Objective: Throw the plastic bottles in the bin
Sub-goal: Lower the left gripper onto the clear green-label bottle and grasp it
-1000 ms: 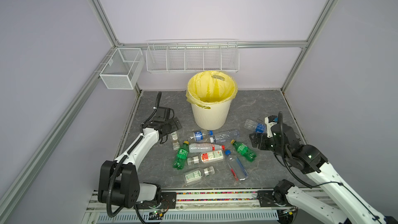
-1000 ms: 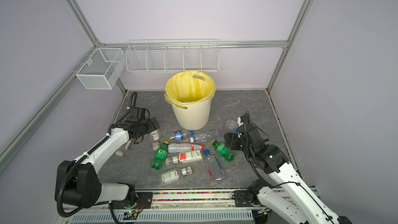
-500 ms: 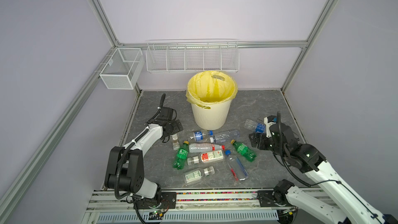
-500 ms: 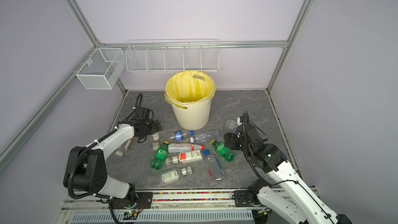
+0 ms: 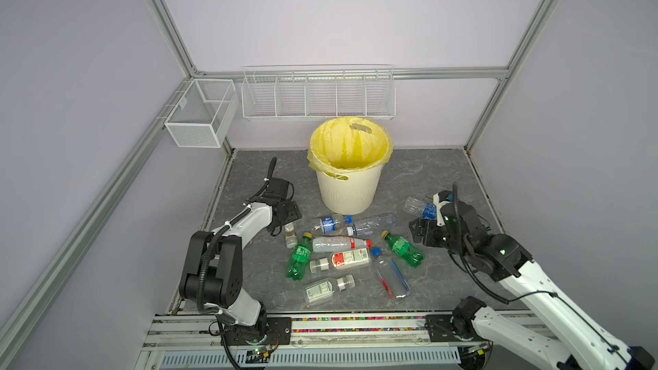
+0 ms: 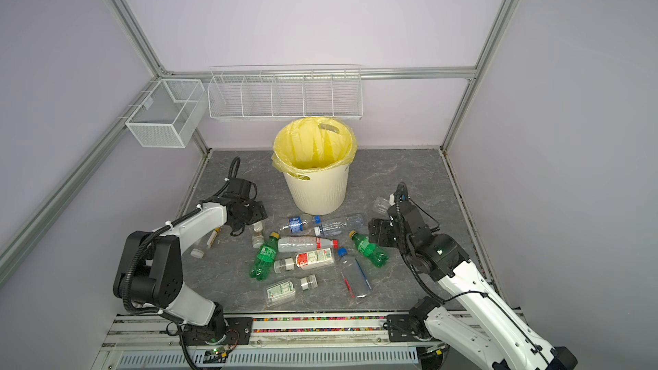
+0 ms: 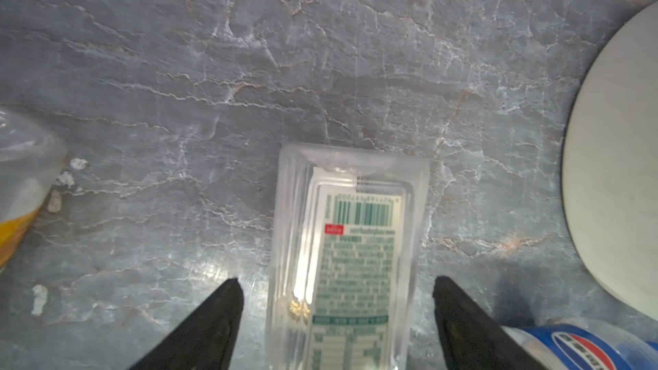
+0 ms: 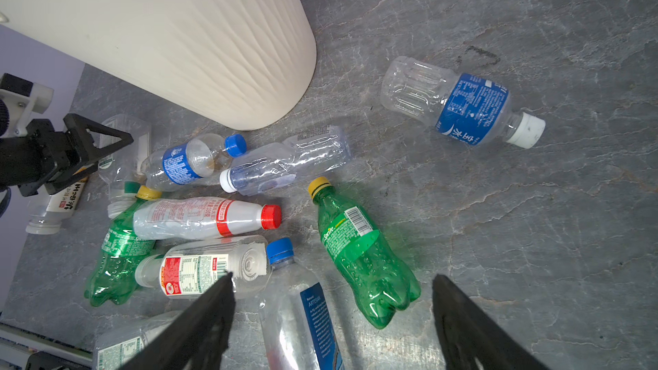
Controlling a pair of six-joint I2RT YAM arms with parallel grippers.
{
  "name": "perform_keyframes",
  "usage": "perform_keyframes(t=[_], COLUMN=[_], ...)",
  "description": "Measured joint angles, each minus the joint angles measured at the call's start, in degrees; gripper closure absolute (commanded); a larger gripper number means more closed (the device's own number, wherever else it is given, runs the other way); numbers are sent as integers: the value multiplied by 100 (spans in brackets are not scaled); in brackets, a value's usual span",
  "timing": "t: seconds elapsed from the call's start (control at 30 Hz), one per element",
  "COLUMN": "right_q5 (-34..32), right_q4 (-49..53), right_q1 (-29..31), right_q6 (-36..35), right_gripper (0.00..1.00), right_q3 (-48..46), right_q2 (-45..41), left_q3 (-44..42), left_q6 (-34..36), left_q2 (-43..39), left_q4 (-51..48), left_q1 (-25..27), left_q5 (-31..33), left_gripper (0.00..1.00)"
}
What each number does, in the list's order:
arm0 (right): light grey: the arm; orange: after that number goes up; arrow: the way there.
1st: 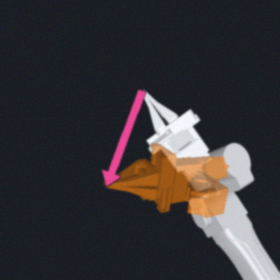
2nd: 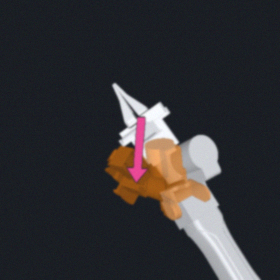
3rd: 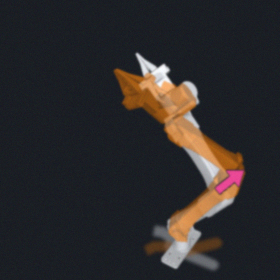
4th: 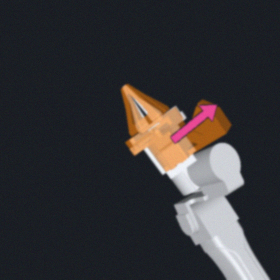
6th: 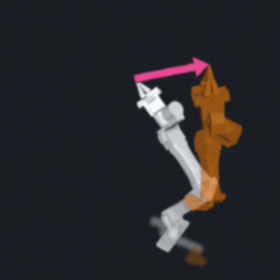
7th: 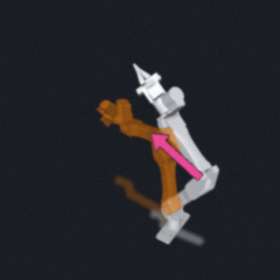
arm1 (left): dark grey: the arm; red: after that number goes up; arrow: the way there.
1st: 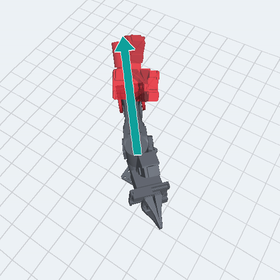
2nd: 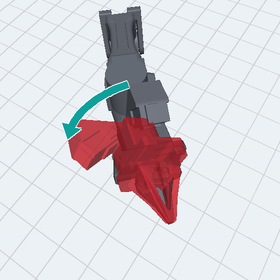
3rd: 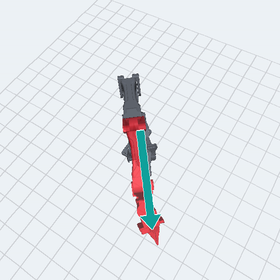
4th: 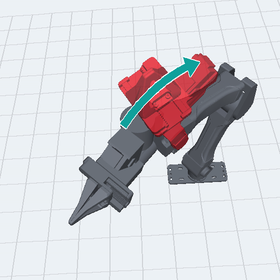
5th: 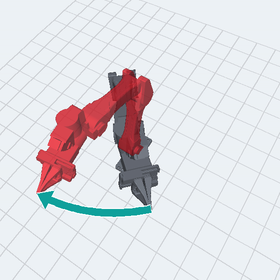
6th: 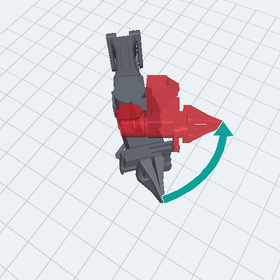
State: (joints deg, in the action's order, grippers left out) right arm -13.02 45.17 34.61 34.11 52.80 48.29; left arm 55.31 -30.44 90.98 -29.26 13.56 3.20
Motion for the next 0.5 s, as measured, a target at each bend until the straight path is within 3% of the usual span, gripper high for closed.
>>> perform_keyframes(t=[0.5], right_q5=[46], right_q4=[2], right_q1=[0], right_q6=[48], right_gripper=[12], right_q3=[-11], right_q2=[0], left_q3=[-26], left_q6=[63], left_q2=[181], left_q4=[256], left_q1=[0], left_q5=[157], left_gripper=[37])
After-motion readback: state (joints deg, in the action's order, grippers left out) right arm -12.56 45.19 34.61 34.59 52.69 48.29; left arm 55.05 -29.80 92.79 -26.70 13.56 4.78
